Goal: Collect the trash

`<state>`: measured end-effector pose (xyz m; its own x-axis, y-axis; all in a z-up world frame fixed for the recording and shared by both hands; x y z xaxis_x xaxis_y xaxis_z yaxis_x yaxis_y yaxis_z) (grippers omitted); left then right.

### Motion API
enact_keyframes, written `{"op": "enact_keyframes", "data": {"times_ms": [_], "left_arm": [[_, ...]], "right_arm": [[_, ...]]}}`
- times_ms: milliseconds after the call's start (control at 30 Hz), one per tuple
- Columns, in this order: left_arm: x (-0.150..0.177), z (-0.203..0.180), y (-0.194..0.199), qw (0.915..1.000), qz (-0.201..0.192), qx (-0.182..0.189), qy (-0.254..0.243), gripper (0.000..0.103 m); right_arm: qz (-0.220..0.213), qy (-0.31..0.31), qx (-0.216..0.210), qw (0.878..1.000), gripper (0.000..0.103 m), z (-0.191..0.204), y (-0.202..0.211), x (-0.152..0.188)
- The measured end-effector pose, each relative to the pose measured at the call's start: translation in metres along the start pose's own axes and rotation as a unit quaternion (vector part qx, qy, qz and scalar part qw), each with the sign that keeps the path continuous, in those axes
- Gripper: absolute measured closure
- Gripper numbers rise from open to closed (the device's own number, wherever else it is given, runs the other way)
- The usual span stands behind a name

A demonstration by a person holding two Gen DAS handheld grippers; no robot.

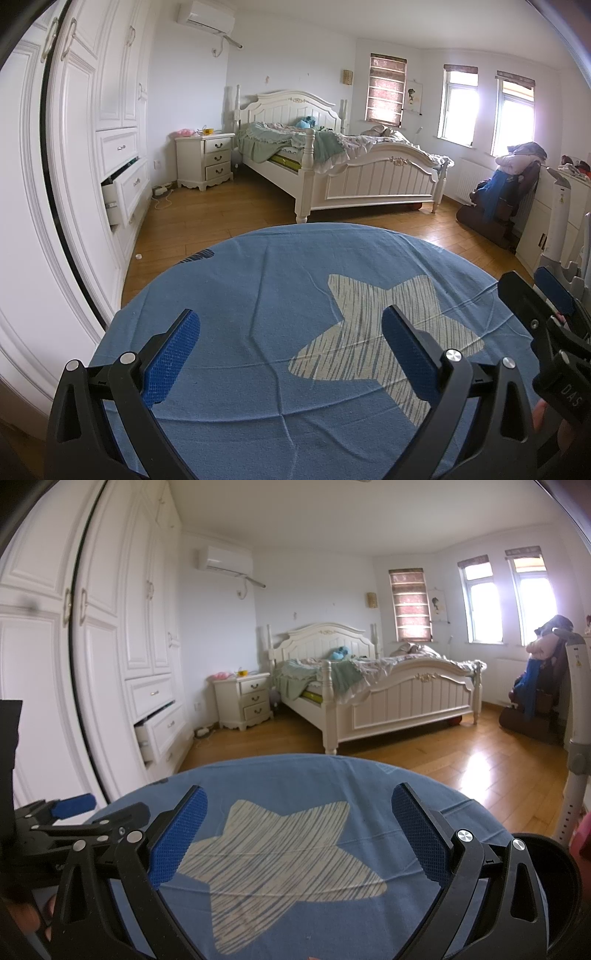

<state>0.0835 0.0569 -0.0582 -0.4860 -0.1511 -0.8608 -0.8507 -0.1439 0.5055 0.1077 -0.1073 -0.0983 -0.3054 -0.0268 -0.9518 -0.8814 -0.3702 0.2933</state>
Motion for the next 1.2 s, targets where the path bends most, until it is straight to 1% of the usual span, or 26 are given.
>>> {"op": "enact_keyframes", "data": {"times_ms": [833, 1000, 1200], "left_arm": [[-0.0001, -0.0004, 0.0005, 1.0, -0.001, 0.001, 0.003, 0.005], [0.0023, -0.0055, 0.004, 1.0, -0.005, 0.003, 0.006, 0.005], [0.0027, -0.0075, 0.0039, 1.0, -0.001, 0.0, 0.009, 0.005]], "right_arm": [[0.001, -0.001, 0.001, 1.0, 0.005, 0.0013, 0.0007, -0.0006], [0.001, -0.001, 0.001, 1.0, 0.005, 0.0013, 0.0011, -0.0007], [0.001, -0.001, 0.001, 1.0, 0.005, 0.0015, 0.001, -0.0011]]}}
Point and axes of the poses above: each gripper's, at about its wrist camera, not at the fingertips, and y roughly against the way its jaws point, z to its left, x to its underside, the point moved 1 cm from there along -y, roughly the way its jaws point
